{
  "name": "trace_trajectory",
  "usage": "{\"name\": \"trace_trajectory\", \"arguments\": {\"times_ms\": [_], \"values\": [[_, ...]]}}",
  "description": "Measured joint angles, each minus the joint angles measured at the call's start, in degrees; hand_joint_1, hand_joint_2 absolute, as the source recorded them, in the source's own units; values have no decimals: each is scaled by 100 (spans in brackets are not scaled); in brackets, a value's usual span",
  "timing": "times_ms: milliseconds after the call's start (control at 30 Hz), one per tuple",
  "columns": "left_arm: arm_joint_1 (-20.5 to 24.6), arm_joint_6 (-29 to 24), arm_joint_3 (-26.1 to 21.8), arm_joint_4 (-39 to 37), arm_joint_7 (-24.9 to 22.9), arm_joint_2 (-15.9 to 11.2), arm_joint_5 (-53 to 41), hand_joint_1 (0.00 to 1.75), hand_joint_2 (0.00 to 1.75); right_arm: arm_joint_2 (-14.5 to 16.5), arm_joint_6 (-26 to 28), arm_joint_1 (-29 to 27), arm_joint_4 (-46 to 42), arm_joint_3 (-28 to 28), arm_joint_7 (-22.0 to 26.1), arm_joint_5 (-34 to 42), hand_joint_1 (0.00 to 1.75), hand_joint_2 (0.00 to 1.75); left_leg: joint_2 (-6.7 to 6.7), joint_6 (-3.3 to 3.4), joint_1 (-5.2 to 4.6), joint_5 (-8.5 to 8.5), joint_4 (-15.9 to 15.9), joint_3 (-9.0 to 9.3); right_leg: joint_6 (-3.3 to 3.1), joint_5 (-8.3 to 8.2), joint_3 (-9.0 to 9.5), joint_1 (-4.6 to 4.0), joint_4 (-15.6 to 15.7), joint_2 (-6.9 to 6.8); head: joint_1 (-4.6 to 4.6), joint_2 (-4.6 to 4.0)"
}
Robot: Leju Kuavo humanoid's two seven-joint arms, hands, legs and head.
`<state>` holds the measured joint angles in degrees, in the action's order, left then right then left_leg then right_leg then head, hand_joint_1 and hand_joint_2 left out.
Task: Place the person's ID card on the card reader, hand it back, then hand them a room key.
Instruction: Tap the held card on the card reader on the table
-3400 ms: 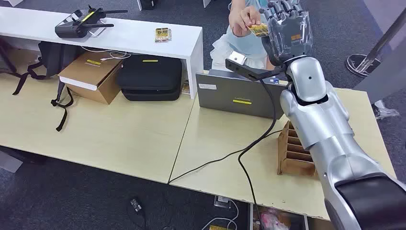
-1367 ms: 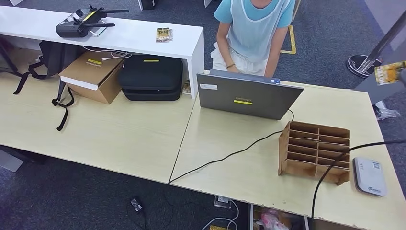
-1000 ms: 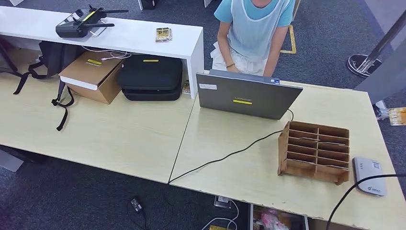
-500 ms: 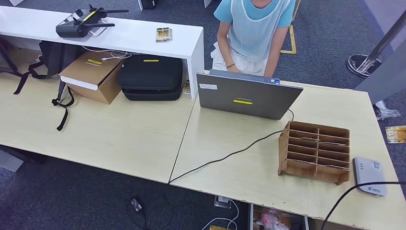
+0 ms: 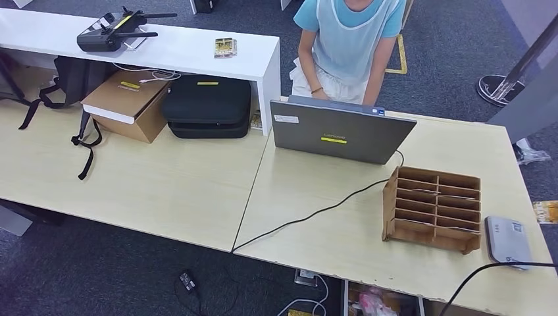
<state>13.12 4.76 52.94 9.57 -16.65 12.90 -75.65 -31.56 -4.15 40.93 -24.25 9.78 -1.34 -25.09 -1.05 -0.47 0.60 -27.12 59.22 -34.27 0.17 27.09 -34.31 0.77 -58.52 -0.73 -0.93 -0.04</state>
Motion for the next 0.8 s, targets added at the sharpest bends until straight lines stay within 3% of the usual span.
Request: {"name": "trace_trajectory", "arguments": {"times_ms": [233,367,800], "values": [[0,0,0,0,0,0,-51,0,0,-177,-5,-436,-102,96,19,51,175,175,3,2,-1,-2,0,0,0,0,0,0,1,2,1,0],[1,0,0,0,0,1,-66,0,0,-260,-2,-614,-174,122,-202,-192,175,175,3,2,0,-2,0,0,0,0,0,0,1,2,1,0],[1,0,0,0,0,2,-102,0,0,-418,4,-837,-182,122,-381,-404,175,175,5,2,-1,-2,0,1,0,0,0,0,1,5,0,0]]}}
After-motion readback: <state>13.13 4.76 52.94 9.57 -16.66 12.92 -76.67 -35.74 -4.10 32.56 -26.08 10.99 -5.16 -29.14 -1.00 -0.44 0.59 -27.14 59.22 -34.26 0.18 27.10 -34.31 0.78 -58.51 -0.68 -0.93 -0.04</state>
